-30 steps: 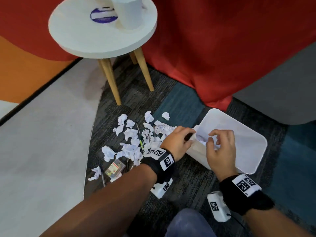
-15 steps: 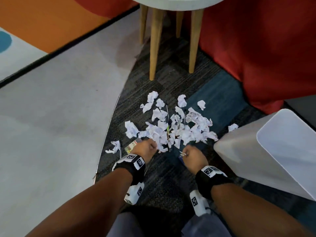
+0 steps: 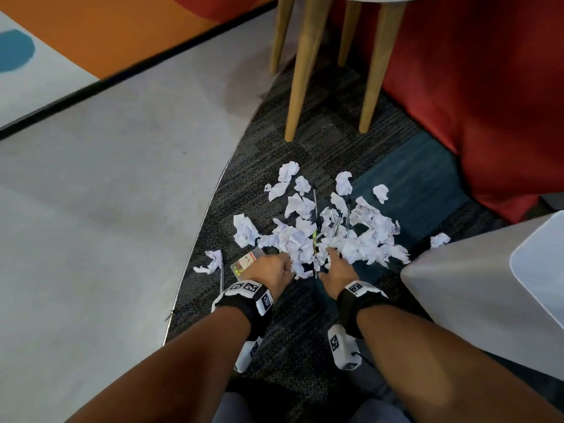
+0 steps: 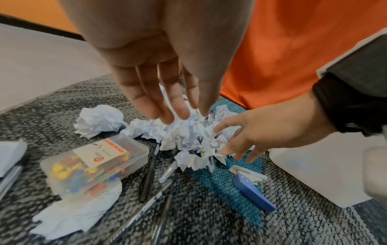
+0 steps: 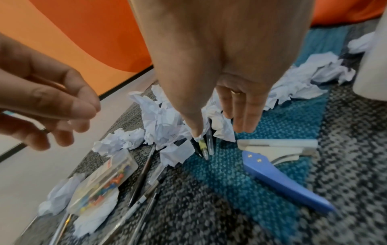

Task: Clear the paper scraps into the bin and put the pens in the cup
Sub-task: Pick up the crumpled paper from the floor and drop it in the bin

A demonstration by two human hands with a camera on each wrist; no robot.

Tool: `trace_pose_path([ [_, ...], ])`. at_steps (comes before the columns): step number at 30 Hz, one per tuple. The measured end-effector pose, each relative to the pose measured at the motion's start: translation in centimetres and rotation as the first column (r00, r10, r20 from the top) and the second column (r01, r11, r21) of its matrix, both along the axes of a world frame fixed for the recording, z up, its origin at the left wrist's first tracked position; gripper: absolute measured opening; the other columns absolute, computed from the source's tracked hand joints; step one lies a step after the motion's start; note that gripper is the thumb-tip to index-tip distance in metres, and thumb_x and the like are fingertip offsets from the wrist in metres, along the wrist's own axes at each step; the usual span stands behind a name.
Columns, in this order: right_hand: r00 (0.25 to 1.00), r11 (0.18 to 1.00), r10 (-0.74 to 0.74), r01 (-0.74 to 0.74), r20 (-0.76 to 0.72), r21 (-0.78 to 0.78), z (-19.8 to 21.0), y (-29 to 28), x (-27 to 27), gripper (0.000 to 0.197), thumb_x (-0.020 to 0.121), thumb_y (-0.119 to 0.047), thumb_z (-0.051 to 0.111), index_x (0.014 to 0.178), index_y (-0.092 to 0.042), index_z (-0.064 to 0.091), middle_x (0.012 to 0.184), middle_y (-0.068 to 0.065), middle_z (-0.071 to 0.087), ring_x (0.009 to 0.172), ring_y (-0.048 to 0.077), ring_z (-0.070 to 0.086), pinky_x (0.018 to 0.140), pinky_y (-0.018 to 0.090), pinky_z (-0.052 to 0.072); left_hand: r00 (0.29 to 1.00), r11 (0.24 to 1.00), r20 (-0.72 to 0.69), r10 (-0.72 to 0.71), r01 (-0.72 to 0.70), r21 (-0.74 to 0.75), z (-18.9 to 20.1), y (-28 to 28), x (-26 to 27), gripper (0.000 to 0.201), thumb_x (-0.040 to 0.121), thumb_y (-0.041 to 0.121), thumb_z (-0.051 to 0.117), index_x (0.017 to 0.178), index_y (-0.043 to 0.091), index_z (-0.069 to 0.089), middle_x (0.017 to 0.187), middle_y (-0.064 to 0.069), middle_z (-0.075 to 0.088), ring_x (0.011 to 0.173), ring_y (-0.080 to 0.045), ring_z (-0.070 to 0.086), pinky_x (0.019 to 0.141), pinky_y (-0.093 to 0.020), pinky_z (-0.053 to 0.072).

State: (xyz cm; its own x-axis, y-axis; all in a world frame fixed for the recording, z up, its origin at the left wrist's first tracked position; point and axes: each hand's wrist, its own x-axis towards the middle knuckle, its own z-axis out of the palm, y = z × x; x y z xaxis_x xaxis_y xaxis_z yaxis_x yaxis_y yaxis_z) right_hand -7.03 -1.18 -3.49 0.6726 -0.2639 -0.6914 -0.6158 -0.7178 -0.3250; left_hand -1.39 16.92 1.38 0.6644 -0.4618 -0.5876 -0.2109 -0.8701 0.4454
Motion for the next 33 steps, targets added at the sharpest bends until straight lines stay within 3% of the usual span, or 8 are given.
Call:
trace_pose_path([
  [2, 0.999, 0.999, -0.029, 0.028, -0.03, -0.024, -1.3, 0.1, -0.4, 0.05, 0.094, -0.018, 0.057, 0.139, -0.013, 0.036, 0.13, 0.02, 0.049, 0.112, 0.038, 0.056, 0.094, 0.041, 0.048, 1.0, 1.0, 0.0, -0.004, 0.004, 0.0, -1.6, -0.3, -0.4, 0.017, 0.09, 0.031, 0.056, 0.103, 0.02, 0.057, 0.099, -0.006, 0.067, 0.094, -0.027, 0.063, 0.075, -0.032, 0.05],
  [6, 1.0, 0.996, -0.03, 0.03, 0.001, -0.081, -1.3, -0.5, -2.0, 0.023, 0.095, -0.019, 0.055, 0.114, -0.006, 0.059, 0.116, 0.018, 0.063, 0.109, 0.035, 0.059, 0.086, 0.036, 0.049, 0.996, 0.996, -0.033, -0.078, 0.08, 0.043, -3.7, -1.4, -1.3, 0.032, 0.09, 0.031, 0.058, 0.12, 0.023, 0.053, 0.121, -0.006, 0.061, 0.109, -0.028, 0.059, 0.088, -0.036, 0.05],
  [12, 0.975, 0.997, -0.069, 0.072, 0.211, -0.008, 2.6, -1.7, -4.9, 0.013, 0.092, -0.029, 0.058, 0.098, -0.018, 0.062, 0.09, 0.008, 0.069, 0.088, 0.027, 0.064, 0.071, 0.034, 0.05, 0.987, 0.985, -0.098, -0.124, 0.135, 0.108, -4.5, -4.3, -1.9, 0.047, 0.09, 0.02, 0.06, 0.133, 0.02, 0.043, 0.134, -0.013, 0.038, 0.112, -0.038, 0.056, 0.094, -0.046, 0.048],
  [17, 0.953, 0.993, -0.112, 0.096, 0.281, 0.07, 4.2, -2.1, -7.7, 0.011, 0.088, -0.033, 0.064, 0.092, -0.023, 0.062, 0.084, 0.001, 0.069, 0.078, 0.02, 0.064, 0.069, 0.031, 0.05, 0.972, 0.956, -0.12, -0.201, 0.222, 0.193, -6.8, -5.8, -1.7, 0.062, 0.087, 0.004, 0.059, 0.142, 0.019, 0.034, 0.149, -0.016, 0.017, 0.126, -0.043, 0.043, 0.102, -0.049, 0.043],
  [21, 0.939, 0.991, -0.12, 0.092, 0.323, 0.099, 4.7, -2.5, -9.5, 0.015, 0.089, -0.034, 0.064, 0.096, -0.022, 0.064, 0.086, -0.001, 0.068, 0.08, 0.016, 0.063, 0.072, 0.032, 0.051, 0.968, 0.946, -0.129, -0.215, 0.239, 0.217, -7.2, -5.9, -2.1, 0.04, 0.09, 0.004, 0.05, 0.129, 0.005, 0.045, 0.141, -0.021, 0.035, 0.12, -0.042, 0.05, 0.099, -0.042, 0.044],
  [26, 0.925, 0.978, -0.183, 0.137, 0.334, 0.155, 5.9, -2.9, -9.9, 0.011, 0.089, -0.032, 0.065, 0.095, -0.022, 0.065, 0.086, -0.003, 0.067, 0.08, 0.014, 0.062, 0.07, 0.027, 0.048, 0.972, 0.962, -0.152, -0.18, 0.207, 0.181, -6.1, -5.4, -2.4, 0.03, 0.087, 0.003, 0.052, 0.118, 0.008, 0.053, 0.136, -0.017, 0.046, 0.116, -0.036, 0.053, 0.091, -0.037, 0.046],
  [30, 0.913, 0.974, -0.193, 0.134, 0.359, 0.181, 8.6, -3.8, -10.0, 0.011, 0.088, -0.037, 0.063, 0.09, -0.026, 0.062, 0.078, -0.006, 0.066, 0.072, 0.01, 0.06, 0.067, 0.031, 0.048, 0.976, 0.979, -0.166, -0.139, 0.161, 0.129, -2.0, -5.8, -2.1, 0.029, 0.09, 0.013, 0.051, 0.119, 0.019, 0.055, 0.126, -0.009, 0.055, 0.109, -0.03, 0.056, 0.08, -0.031, 0.043],
  [33, 0.896, 0.965, -0.235, 0.171, 0.376, 0.197, 12.2, -5.2, -10.0, 0.015, 0.088, -0.033, 0.064, 0.101, -0.032, 0.056, 0.078, -0.01, 0.063, 0.068, 0.002, 0.057, 0.066, 0.024, 0.043, 0.986, 0.988, -0.093, -0.137, 0.143, 0.054, 3.2, -7.4, -2.3, 0.022, 0.093, 0.021, 0.052, 0.115, 0.023, 0.056, 0.12, -0.005, 0.06, 0.106, -0.024, 0.058, 0.077, -0.027, 0.042],
])
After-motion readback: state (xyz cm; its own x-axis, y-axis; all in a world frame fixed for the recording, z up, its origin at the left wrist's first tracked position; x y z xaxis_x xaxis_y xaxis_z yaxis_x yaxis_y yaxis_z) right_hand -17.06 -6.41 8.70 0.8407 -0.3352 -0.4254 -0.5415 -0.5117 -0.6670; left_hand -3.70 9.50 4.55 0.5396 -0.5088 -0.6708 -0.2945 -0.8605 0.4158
